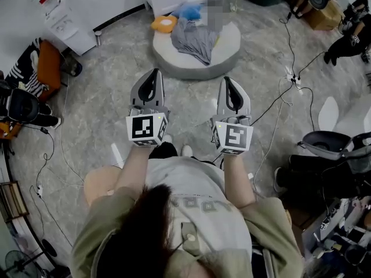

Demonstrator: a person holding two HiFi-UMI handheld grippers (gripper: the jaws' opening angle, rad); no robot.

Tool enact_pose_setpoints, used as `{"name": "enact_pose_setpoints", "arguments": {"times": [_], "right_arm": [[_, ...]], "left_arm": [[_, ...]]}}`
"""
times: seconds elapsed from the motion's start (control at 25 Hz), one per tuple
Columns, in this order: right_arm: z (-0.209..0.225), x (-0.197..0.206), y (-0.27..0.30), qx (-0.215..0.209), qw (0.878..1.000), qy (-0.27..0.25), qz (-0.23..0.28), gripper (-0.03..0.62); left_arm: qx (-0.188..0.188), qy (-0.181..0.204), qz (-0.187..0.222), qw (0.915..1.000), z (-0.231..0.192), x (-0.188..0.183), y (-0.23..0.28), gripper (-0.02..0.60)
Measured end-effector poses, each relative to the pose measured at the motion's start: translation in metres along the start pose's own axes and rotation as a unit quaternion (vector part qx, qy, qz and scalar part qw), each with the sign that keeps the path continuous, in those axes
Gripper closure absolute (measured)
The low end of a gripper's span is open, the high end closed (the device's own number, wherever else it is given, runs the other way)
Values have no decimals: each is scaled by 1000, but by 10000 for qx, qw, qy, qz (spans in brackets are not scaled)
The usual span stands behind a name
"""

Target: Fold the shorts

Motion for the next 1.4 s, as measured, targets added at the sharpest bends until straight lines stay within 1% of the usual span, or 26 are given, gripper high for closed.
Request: {"name": "enact_pose_setpoints", "arguments": {"times": [0.32,0.44,0.52,0.56,0.6,0.64,0.68,0.72,0.84,0.92,1.04,1.28,1.4], "right_arm": [[-4,9,12,-38,9999,63,-109,595],[-4,13,23,-72,9991,423,-11,595],[-4,17,34,-133,9969,770,43,594],[-4,20,40,-208,9954,935,33,541],[-4,24,47,-292,9939,1068,10,389],[-4,28,54,-358,9931,1121,-22,312],[-4,31,60,-404,9933,1083,-64,287],[-2,35,66,-429,9940,1000,-112,286],[3,46,89,-389,9949,913,-191,286],[6,56,108,-335,9949,920,-255,286],[8,70,143,-272,9950,889,-358,286],[12,85,220,-62,9964,745,-389,286],[15,90,251,72,9969,669,-415,286]], "left_arm": [[-63,-76,-106,9999,-10,10,3,572],[3,-98,-167,9998,-18,14,12,572],[60,-241,-294,9993,-26,21,22,571],[126,-323,-361,9987,-30,26,28,569],[218,-395,-415,9981,-33,30,35,530],[322,-454,-450,9974,-35,35,41,415],[423,-489,-474,9968,-38,39,48,328],[515,-483,-499,9963,-40,43,55,289],[705,-309,-648,9949,-52,59,79,247],[761,-279,-762,9938,-64,71,98,242],[830,-353,-855,9923,-85,88,133,241],[1058,-405,-814,9902,-128,101,211,241],[1170,-524,-798,9885,-149,106,245,227]]}}
Point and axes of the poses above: the fingertips, and each gripper's own axes: y forward along the fingers, z to its right, x out of its underside, the point moved 5 cm from there along -y, backward along the fingers, and after that the axes turned 9 degrees about z, right-handed, at the moved point
